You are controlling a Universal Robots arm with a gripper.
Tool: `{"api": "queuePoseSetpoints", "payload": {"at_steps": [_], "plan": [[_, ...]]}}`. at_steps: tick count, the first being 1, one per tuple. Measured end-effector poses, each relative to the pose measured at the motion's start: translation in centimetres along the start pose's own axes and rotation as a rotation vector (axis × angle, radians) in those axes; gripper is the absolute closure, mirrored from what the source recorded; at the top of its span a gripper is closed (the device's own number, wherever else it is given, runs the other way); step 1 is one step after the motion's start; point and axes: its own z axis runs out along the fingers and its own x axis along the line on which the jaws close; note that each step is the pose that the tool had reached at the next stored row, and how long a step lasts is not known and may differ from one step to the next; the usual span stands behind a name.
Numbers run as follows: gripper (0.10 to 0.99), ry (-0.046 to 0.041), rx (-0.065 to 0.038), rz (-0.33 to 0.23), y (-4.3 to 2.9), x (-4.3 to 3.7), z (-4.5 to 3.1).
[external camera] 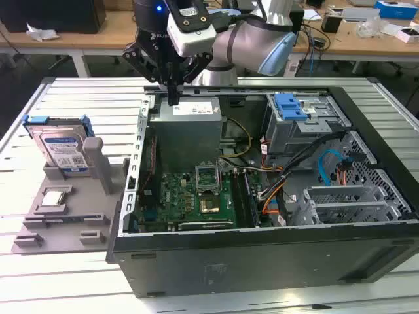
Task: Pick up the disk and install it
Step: 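Reach for the disk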
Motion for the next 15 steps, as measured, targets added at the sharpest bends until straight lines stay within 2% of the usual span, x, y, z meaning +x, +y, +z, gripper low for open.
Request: {"api": "queuePoseSetpoints", "payload": {"at_steps": [1, 2, 4, 11, 15], "plan": [[0.980, -0.0001, 0.000, 0.000, -0.01, 0.19, -0.01], [0.980, -0.0001, 0.000, 0.000, -0.07, 0.93, -0.02], [0.980, 0.0000, 0.000, 0.000, -0.12, 1.59, -0.04], [0.980, 0.0000, 0.000, 0.000, -0.22, 2.95, -0.08], [0.980, 0.0000, 0.000, 0.000, -0.32, 4.37, -0.12]]}}
